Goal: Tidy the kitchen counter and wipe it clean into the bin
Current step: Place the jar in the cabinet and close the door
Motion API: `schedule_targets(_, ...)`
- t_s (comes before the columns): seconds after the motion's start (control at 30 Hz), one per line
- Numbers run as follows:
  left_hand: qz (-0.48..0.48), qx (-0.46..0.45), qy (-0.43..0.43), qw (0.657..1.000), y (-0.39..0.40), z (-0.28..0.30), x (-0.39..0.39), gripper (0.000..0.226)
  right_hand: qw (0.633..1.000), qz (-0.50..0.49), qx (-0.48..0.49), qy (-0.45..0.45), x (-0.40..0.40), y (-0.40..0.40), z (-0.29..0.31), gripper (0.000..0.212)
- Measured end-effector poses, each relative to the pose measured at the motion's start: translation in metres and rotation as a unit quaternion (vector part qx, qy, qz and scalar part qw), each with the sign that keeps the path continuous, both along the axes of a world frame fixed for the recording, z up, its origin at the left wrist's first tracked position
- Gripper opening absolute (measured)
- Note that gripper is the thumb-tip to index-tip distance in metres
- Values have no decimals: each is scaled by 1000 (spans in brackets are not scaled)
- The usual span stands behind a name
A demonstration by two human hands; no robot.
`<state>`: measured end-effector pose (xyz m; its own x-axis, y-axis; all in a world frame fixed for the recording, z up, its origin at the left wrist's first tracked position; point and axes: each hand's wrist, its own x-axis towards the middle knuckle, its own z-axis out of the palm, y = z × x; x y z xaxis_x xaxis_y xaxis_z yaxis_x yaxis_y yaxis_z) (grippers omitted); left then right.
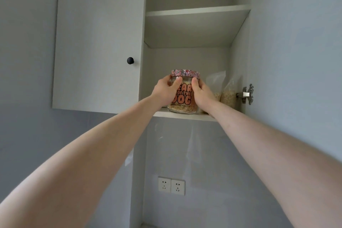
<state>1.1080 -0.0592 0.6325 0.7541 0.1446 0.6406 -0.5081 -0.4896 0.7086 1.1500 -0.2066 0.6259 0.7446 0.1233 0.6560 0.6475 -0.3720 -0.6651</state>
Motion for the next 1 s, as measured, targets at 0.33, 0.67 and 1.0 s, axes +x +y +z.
schedule_targets(0.33, 4, 9, 2, 1000, -11, 0, 32, 48, 999, -40, -14, -1, 29, -4, 2, 59)
schedule_targets(0.67, 102, 97, 24, 990, 5, -33, 79, 36, 993, -62, -89, 40, 63, 2, -17, 61)
schedule_targets(1.0, 215, 136, 91, 963, 6, -34, 109, 46, 983, -84, -146, 77, 82, 3, -13, 83)
